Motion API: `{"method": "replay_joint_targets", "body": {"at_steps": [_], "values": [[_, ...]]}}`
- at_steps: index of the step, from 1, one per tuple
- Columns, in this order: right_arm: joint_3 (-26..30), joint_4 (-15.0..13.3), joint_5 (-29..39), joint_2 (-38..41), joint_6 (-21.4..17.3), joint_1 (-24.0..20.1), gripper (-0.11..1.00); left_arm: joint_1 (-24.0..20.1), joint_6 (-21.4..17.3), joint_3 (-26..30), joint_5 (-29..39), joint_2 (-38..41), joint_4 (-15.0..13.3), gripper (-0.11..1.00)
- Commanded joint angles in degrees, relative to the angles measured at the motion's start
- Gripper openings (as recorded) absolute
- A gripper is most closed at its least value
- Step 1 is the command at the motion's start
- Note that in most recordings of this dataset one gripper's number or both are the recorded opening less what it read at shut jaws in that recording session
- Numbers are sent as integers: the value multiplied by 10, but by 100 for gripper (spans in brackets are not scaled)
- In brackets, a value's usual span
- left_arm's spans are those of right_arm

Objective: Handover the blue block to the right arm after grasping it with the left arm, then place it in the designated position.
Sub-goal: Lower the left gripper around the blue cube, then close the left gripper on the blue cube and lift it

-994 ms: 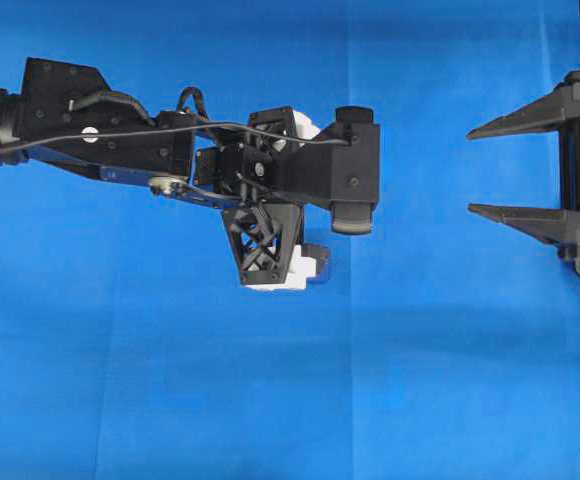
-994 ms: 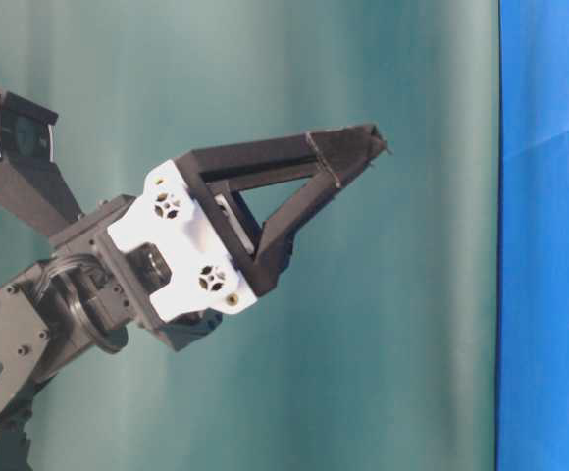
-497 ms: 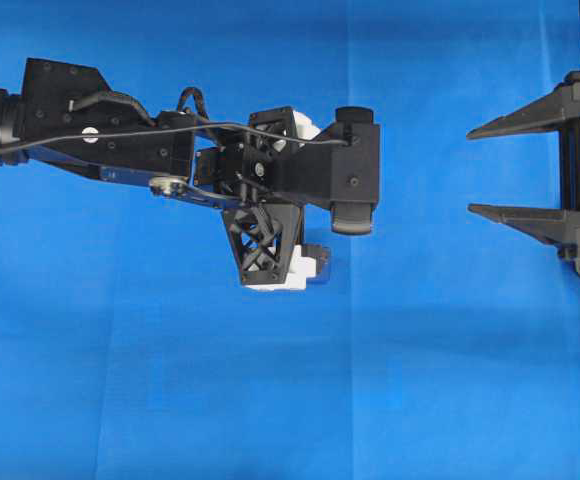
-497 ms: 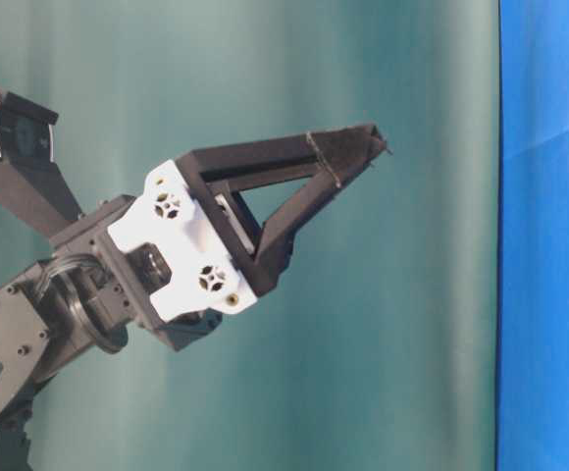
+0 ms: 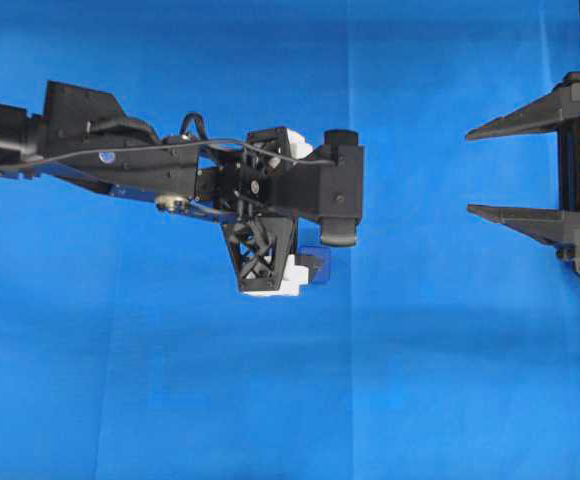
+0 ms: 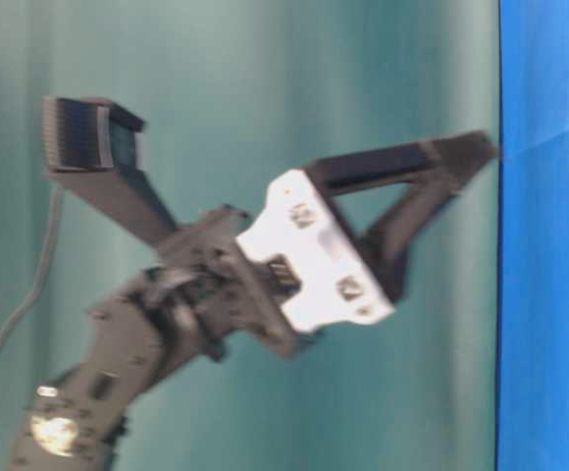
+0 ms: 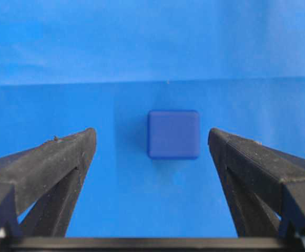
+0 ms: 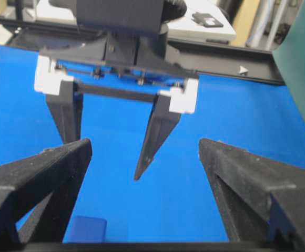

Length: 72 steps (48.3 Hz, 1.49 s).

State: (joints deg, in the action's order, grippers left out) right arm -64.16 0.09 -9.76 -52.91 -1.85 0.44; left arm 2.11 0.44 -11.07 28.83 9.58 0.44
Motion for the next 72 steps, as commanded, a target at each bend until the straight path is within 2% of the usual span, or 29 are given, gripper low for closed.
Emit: {"method": "replay_joint_targets", "body": {"at_steps": [1, 7, 26, 37, 63, 67, 72], "values": [[16, 2, -4, 4, -1, 1, 95, 4, 3, -6, -33, -5, 1, 92], [16, 2, -3, 7, -1, 1, 95, 6, 18, -22, -71, 11, 1, 92], [14, 2, -3, 13, -1, 1, 95, 11, 20, -45, -147, 86, 1, 92], [13, 1, -4, 17, -1, 1, 95, 13, 21, -47, -158, 125, 1, 92], [13, 1, -3, 18, -1, 1, 95, 15, 21, -49, -173, 128, 1, 91], [13, 1, -3, 18, -1, 1, 95, 18, 21, -47, -174, 129, 1, 86], [13, 1, -3, 18, -1, 1, 95, 22, 21, -47, -173, 128, 1, 64]]}}
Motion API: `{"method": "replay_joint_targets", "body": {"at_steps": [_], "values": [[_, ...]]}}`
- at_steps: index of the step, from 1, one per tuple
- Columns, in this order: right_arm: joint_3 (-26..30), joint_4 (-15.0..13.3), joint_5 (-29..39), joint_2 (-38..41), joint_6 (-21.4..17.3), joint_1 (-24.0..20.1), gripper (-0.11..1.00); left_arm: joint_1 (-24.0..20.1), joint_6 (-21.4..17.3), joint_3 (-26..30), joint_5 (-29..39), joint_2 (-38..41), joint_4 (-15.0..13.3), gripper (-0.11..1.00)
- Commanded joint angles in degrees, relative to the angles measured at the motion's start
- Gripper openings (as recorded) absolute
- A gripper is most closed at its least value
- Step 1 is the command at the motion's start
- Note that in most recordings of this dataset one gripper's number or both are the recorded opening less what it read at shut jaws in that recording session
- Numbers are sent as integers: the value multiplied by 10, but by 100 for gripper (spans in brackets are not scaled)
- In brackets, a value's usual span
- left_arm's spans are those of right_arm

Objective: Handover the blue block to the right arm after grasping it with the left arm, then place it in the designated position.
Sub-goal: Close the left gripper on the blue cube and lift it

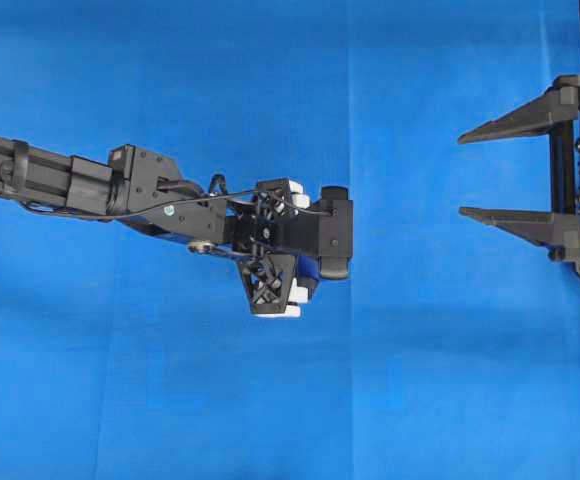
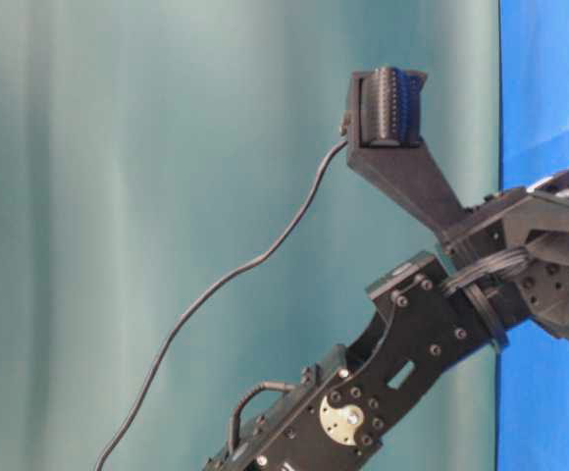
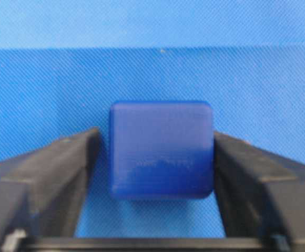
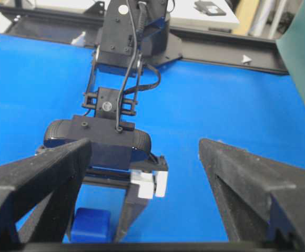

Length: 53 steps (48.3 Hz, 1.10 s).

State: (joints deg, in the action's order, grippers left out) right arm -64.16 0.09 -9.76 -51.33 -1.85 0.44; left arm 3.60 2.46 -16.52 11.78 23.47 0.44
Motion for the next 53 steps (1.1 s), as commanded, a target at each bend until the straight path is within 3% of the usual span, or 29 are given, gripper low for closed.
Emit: {"method": "replay_joint_targets", "body": {"at_steps": [1, 3, 26, 53], "values": [[13, 1, -3, 3, -1, 1, 95, 8, 1, 6, -2, -10, 1, 58], [13, 1, -3, 3, -1, 1, 95, 10, 1, 5, 0, -11, 1, 48], [13, 1, 3, 3, -1, 1, 95, 13, 11, 6, 7, -13, 1, 49], [14, 2, 5, 3, -1, 1, 95, 12, 11, 47, 158, -156, 1, 49]]}}
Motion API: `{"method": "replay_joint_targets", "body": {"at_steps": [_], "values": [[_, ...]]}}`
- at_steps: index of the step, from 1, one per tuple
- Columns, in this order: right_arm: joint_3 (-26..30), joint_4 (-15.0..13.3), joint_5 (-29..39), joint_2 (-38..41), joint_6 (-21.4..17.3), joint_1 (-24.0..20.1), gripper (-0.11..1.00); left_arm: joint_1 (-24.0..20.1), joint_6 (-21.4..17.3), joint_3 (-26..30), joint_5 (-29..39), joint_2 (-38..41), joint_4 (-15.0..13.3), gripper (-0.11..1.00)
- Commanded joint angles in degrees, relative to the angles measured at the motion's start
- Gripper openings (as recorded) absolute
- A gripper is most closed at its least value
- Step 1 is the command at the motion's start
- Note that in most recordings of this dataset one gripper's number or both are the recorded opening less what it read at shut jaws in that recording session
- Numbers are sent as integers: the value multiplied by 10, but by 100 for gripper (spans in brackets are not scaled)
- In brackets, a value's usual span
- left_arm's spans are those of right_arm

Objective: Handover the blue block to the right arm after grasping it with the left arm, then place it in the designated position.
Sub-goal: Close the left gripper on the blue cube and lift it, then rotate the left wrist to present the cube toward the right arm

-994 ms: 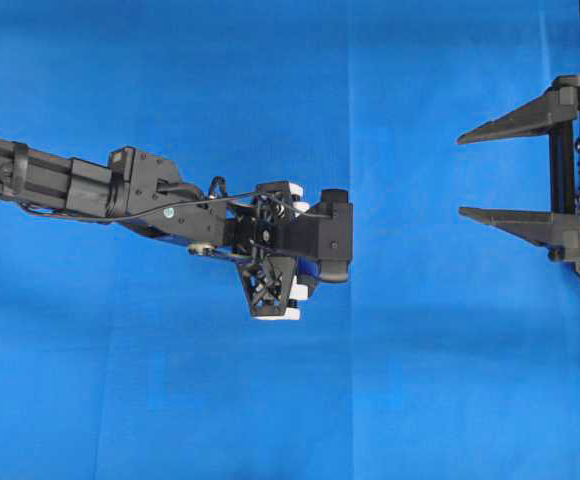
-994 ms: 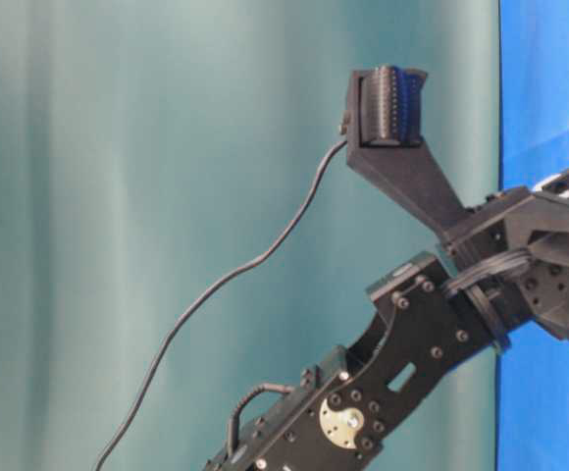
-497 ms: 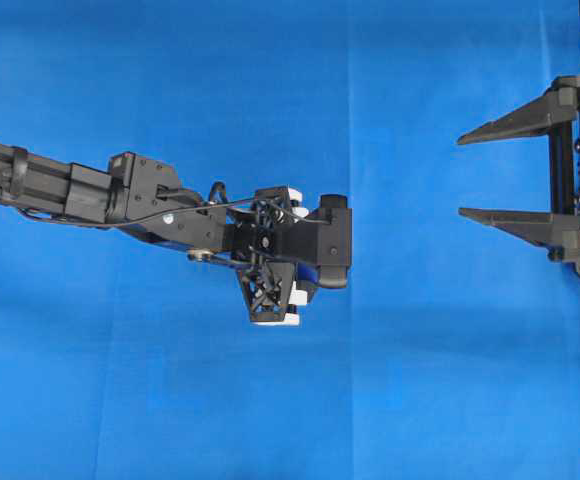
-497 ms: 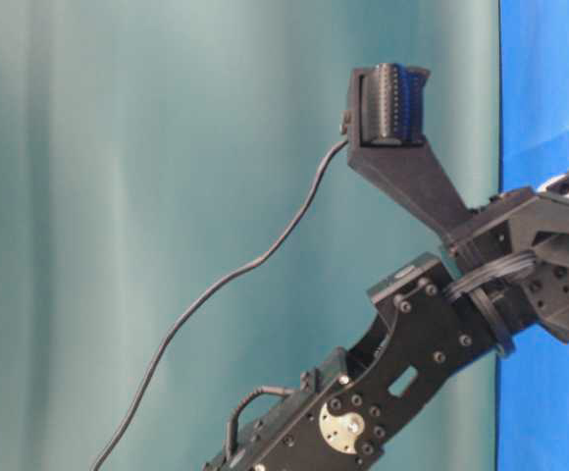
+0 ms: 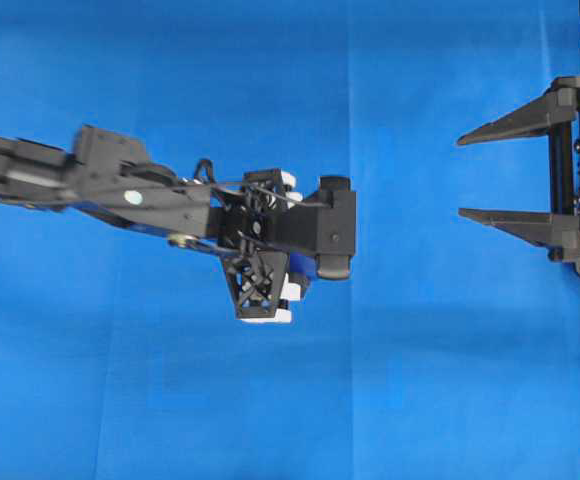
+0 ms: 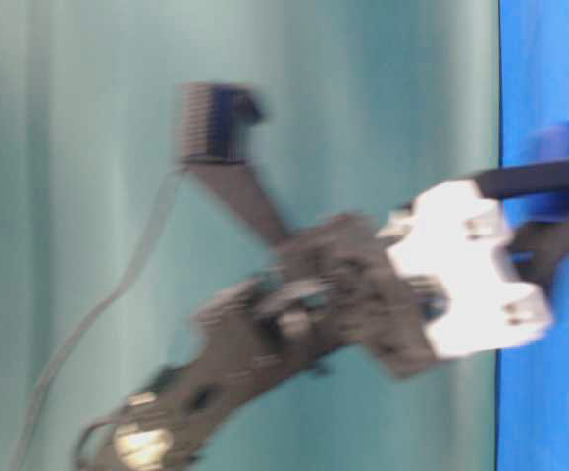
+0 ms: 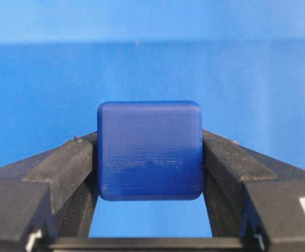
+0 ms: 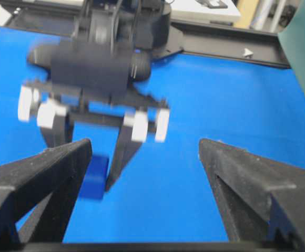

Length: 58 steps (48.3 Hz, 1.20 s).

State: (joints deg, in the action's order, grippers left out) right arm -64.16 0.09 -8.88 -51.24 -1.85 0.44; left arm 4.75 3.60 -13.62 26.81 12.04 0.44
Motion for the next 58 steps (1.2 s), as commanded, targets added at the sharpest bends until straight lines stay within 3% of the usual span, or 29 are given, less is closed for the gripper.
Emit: {"method": "replay_joint_targets", "body": {"at_steps": [1, 32, 58], "values": [[15, 1, -3, 2, -1, 0, 95, 0, -1, 18, 11, -48, 1, 49], [18, 2, -3, 2, -2, 1, 95, -5, -6, 109, 117, -121, 1, 49], [18, 1, -3, 2, -2, 1, 95, -6, -2, 104, 120, -122, 1, 49]]}}
